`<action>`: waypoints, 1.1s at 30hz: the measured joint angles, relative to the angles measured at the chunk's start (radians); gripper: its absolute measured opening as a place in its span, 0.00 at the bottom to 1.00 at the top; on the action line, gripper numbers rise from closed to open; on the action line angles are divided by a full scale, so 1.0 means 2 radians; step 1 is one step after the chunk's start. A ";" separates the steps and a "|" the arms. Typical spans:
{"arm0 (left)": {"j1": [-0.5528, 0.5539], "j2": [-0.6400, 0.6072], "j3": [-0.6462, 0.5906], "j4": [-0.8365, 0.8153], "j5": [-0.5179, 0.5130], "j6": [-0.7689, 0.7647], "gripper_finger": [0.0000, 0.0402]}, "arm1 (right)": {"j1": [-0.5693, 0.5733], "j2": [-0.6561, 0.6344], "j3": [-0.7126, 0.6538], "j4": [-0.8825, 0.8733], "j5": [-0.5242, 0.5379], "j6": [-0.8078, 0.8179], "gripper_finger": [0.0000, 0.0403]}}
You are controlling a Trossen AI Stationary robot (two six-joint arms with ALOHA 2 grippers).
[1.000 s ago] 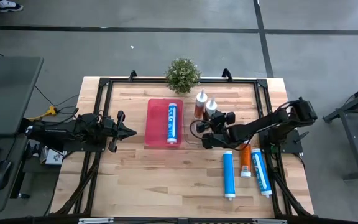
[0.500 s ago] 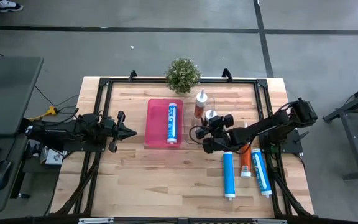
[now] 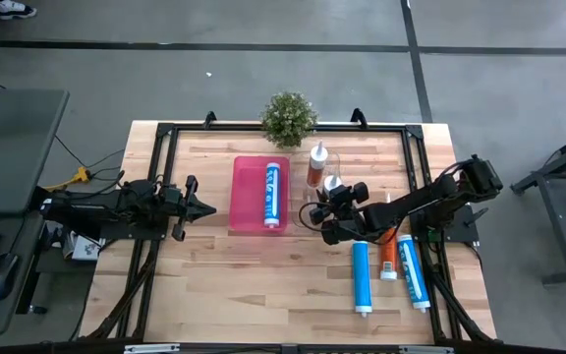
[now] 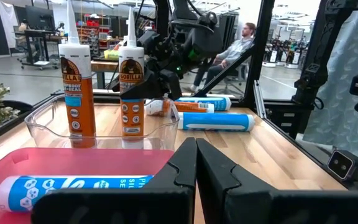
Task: Pick & place silicon tubes, Sealant and Lysol wipes
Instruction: Put the left orange sealant into the transparent bin, then put the orange sealant into the transparent bin
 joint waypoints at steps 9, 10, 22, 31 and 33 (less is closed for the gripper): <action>0.000 0.000 0.000 0.000 0.000 0.000 0.00 | 0.000 0.000 0.000 -0.005 -0.012 -0.003 0.56; 0.000 0.000 0.000 0.000 0.000 0.000 0.00 | 0.000 0.000 0.000 -0.007 -0.014 -0.003 0.57; 0.000 0.000 0.000 0.000 0.000 0.000 0.00 | 0.000 -0.010 0.000 -0.016 -0.042 -0.023 0.74; 0.000 0.000 0.000 0.000 0.000 0.000 0.00 | 0.014 -0.071 0.000 -0.071 -0.076 -0.035 0.83; 0.000 0.000 0.000 0.000 0.000 0.000 0.00 | 0.020 -0.089 0.000 -0.097 -0.097 -0.021 0.83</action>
